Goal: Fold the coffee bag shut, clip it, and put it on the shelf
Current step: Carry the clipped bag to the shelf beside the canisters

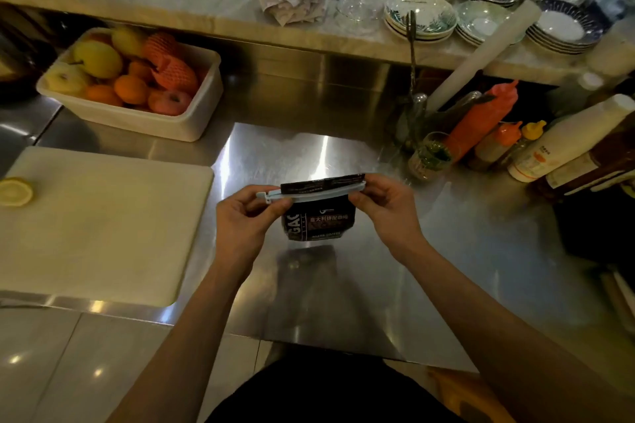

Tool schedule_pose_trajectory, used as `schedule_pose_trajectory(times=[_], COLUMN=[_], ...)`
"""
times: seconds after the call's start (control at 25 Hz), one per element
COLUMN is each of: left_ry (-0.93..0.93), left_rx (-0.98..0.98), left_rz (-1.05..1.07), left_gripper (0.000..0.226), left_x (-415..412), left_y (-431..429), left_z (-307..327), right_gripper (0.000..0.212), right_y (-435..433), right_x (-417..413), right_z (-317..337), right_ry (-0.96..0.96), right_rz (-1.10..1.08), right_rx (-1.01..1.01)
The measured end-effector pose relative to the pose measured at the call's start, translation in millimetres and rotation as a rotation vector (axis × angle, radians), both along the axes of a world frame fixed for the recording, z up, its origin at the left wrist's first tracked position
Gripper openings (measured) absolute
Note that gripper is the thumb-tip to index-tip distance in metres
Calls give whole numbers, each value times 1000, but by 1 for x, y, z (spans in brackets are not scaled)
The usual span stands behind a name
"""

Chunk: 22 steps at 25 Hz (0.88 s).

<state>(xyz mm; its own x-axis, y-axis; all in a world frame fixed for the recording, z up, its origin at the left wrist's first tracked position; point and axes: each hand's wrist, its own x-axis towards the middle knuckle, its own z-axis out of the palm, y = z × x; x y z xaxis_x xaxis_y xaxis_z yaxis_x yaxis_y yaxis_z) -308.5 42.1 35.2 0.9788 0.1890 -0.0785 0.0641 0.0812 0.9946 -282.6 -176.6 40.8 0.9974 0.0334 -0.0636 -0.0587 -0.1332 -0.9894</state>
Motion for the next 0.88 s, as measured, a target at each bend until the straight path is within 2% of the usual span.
schedule_pose_trajectory(times=[0.2, 0.52, 0.68, 0.88], left_ry=[-91, -132, -128, -142], left_rx=[19, 84, 114, 199], left_rz=[176, 693, 983, 1406], left_gripper=[18, 16, 14, 16], left_x=[-34, -162, -259, -406], left_y=[24, 18, 15, -13], left_z=[25, 44, 54, 66], right_gripper=[26, 26, 29, 31], right_y=[34, 88, 141, 201], right_x=[4, -29, -92, -219], right_z=[20, 34, 38, 50], right_ry=[-65, -116, -64, -45], right_rz=[164, 677, 941, 1353], right_rx=[7, 124, 178, 227])
